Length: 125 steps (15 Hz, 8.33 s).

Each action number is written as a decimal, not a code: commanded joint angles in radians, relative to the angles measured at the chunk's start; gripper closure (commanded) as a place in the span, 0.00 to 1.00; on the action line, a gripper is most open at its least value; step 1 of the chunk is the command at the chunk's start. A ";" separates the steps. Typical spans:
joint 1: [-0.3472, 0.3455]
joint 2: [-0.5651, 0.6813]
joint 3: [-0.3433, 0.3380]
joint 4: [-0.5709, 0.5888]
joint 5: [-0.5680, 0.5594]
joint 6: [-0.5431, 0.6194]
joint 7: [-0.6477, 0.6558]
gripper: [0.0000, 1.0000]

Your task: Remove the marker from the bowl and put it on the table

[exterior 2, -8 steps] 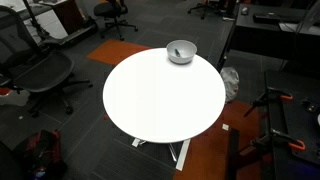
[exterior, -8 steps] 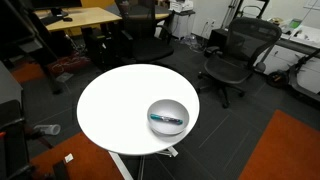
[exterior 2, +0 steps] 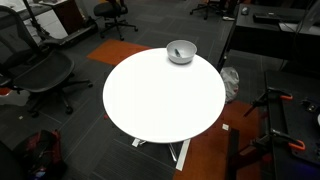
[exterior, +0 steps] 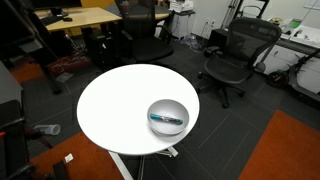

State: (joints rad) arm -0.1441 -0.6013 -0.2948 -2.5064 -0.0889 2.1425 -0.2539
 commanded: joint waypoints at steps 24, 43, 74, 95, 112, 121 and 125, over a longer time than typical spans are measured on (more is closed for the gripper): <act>-0.022 0.607 0.131 0.204 0.098 0.376 0.660 0.00; -0.016 1.166 0.102 0.668 0.210 0.380 0.740 0.00; -0.065 1.494 0.094 0.986 0.223 0.252 0.714 0.55; -0.029 1.179 0.102 0.770 0.184 0.295 0.543 0.95; 0.150 1.055 0.196 0.521 0.195 0.377 0.587 0.95; 0.239 1.077 0.202 0.435 0.205 0.487 0.751 0.95; 0.278 1.117 0.187 0.441 0.199 0.528 0.840 0.95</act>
State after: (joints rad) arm 0.0977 0.5005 -0.0849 -2.0552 0.1025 2.6249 0.5238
